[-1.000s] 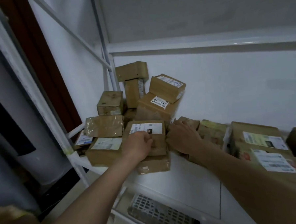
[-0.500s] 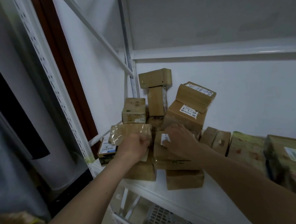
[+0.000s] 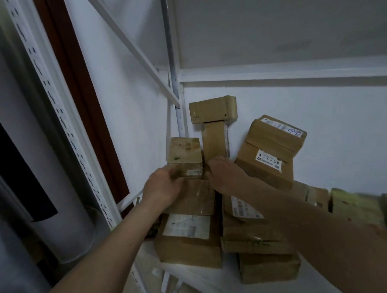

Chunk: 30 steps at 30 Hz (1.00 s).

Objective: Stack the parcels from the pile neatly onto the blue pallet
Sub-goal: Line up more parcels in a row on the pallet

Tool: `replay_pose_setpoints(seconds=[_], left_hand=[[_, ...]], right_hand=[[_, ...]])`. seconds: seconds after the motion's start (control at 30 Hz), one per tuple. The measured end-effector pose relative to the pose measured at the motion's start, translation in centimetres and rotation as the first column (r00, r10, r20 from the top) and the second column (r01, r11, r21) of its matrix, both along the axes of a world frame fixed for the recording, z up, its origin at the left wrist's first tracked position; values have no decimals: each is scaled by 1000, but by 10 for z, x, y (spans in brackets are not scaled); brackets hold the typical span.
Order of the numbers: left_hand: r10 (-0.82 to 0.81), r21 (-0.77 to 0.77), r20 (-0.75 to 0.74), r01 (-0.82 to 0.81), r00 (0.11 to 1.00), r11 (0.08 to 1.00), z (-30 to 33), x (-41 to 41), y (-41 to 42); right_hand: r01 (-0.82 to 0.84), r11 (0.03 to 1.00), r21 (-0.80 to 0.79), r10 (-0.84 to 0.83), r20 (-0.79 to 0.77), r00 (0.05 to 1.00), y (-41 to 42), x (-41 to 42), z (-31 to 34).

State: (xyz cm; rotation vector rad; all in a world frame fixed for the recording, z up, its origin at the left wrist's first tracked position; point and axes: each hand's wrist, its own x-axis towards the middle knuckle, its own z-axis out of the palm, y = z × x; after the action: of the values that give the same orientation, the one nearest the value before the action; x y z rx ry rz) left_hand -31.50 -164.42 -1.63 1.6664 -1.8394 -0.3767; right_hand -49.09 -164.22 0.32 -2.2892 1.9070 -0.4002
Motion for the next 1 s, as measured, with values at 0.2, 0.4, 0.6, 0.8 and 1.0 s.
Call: replay_pose_setpoints(seconds=[0.2, 0.4, 0.6, 0.8, 1.0], left_hand=[[56, 148, -69, -45, 996, 988, -4, 7, -61], [122, 334, -141, -69, 982, 940, -8, -3, -119], [188, 385, -280, -70, 941, 920, -24, -9, -150], [197, 344, -383, -59, 902, 937, -23, -8, -149], [108, 152, -535, -31, 838, 988, 13, -13, -120]], right_hand=[[-41, 988, 152, 18, 150, 989, -58, 10, 4], [-64, 939, 338, -96, 437, 894, -113, 8, -1], [-27, 848, 529, -356, 606, 711, -149, 6, -23], [-169, 822, 544, -420, 779, 466, -154, 4, -29], [-162, 924, 346, -262, 883, 389, -120, -2, 10]])
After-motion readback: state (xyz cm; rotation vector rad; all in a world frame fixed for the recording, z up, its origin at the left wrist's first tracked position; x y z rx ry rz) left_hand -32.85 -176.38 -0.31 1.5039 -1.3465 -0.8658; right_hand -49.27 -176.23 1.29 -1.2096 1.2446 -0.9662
